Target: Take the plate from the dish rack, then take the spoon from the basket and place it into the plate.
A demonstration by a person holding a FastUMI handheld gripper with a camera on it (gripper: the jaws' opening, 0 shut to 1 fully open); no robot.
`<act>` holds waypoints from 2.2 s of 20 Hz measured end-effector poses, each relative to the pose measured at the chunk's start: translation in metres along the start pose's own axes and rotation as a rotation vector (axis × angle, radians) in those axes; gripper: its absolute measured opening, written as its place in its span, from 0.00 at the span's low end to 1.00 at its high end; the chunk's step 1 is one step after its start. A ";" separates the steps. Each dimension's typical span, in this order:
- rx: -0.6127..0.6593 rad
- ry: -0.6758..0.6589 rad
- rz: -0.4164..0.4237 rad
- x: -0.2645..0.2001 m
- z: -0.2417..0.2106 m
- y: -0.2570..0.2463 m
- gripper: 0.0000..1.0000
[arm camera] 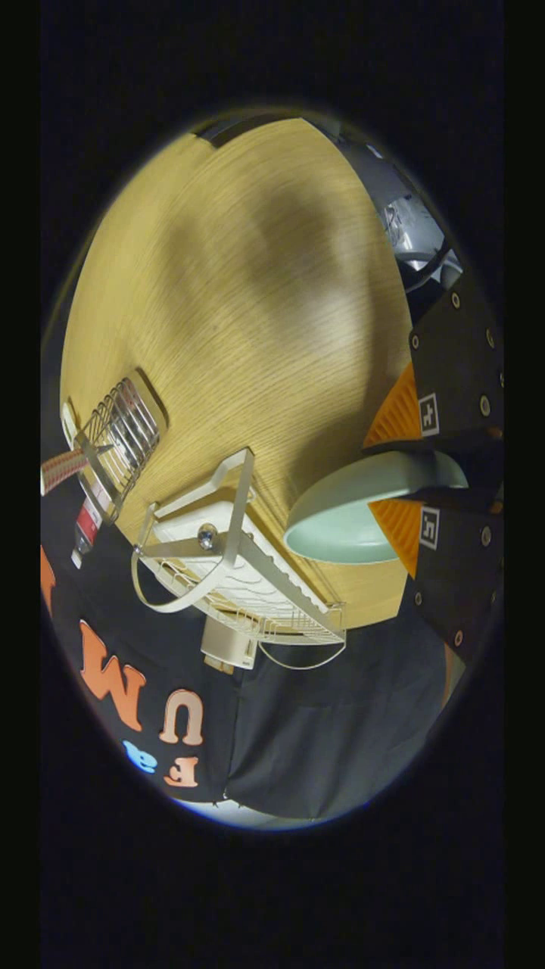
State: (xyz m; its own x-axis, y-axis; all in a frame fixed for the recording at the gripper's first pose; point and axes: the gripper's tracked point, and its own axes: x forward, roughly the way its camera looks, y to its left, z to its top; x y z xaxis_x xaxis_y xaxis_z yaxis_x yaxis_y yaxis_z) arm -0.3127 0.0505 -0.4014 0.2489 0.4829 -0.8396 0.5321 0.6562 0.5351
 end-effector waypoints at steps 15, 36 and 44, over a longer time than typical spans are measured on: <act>-0.348 -0.379 -0.223 -0.038 0.121 -0.005 0.75; -0.551 -0.735 -0.257 -0.069 0.240 0.022 0.14; -0.544 -0.775 -0.252 -0.118 0.245 0.055 0.14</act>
State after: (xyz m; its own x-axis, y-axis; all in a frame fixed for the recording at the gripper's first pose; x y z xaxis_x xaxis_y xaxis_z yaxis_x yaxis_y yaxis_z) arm -0.1145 -0.1130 -0.2960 0.7450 -0.0953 -0.6602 0.2451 0.9596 0.1381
